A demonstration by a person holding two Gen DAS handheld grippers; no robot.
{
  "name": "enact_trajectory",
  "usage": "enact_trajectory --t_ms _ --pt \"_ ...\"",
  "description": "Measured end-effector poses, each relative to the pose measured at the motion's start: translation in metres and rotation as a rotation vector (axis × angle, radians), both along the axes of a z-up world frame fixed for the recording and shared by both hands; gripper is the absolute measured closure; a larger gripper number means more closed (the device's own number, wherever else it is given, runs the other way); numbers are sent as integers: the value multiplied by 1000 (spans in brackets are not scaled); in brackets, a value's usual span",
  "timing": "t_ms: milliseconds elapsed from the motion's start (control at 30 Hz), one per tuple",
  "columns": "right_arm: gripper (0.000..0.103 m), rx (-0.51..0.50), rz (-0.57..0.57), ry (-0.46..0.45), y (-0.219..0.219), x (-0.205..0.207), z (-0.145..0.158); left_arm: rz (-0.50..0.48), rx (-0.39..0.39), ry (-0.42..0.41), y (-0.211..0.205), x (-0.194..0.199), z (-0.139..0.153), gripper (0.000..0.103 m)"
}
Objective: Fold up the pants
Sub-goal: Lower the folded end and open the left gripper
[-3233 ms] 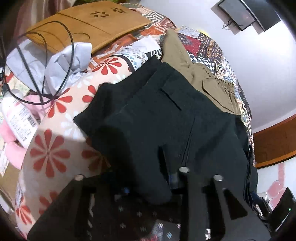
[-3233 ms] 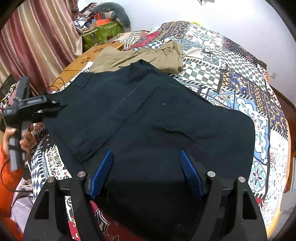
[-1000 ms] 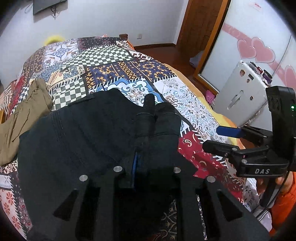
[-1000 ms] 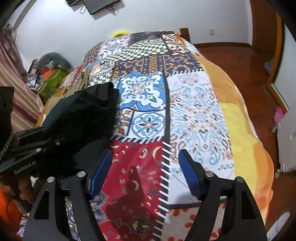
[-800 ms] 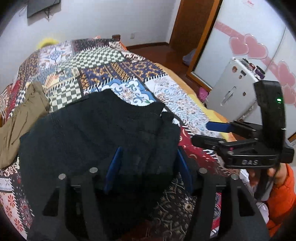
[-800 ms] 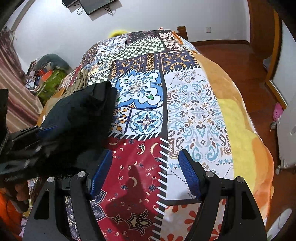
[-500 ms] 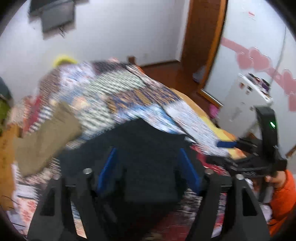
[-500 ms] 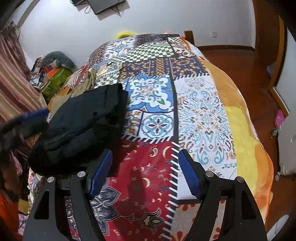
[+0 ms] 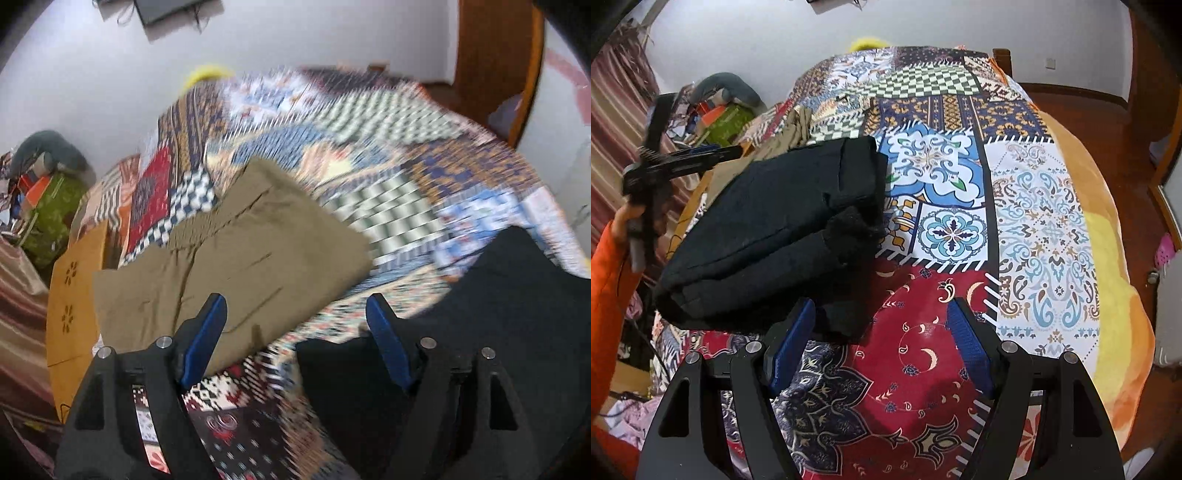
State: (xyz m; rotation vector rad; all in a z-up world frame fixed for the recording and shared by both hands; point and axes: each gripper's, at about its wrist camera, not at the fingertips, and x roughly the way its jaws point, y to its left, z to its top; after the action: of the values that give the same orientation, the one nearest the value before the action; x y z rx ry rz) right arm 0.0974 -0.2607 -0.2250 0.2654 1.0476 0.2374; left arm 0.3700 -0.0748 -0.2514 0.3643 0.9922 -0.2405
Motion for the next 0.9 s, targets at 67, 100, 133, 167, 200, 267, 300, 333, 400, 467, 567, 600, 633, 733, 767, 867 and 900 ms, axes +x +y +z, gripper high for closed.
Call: enact_trajectory --t_ms 67,100,133,167,200,267,300,333,400,467,567,600,633,733,767,867,900 --pt "32 9 1 27 1 5 -7 4 40 36 3 13 -21 26" --pt "32 13 4 36 2 6 -10 2 51 50 3 15 -27 26" --pt "32 17 9 44 3 9 -13 -4 55 78 5 17 -38 26" --pt "32 21 12 45 3 11 -15 -7 41 94 7 16 -44 25" --pt "32 22 14 44 4 13 -16 -3 15 95 11 14 -47 25" --pt "30 12 24 35 4 20 -16 10 -37 95 20 8 -48 25" --pt "30 5 28 32 5 23 -16 20 -64 107 26 3 -50 25" --pt "30 -4 33 29 6 28 -17 24 -77 109 29 -1 -50 25" --pt "30 -20 43 28 6 37 -19 23 -88 108 36 -14 -49 25" --pt "30 -43 54 24 6 50 -22 39 -101 114 48 -31 -49 25" --pt "30 -59 55 15 3 66 -23 75 -125 125 63 -54 -46 25" --pt "30 -68 48 9 0 73 -22 88 -136 128 69 -64 -44 25" --pt "30 -74 41 0 -2 76 -20 105 -151 133 75 -75 -43 25" --pt "30 -92 15 -28 -8 82 -12 132 -170 133 85 -106 -39 25" --pt "30 -97 7 -35 -11 82 -10 133 -167 128 85 -112 -38 25" --pt "30 -122 -22 -56 -21 76 -1 143 -163 116 85 -140 -33 25" --pt "30 -128 -33 -62 -25 73 2 150 -170 119 84 -147 -32 25"
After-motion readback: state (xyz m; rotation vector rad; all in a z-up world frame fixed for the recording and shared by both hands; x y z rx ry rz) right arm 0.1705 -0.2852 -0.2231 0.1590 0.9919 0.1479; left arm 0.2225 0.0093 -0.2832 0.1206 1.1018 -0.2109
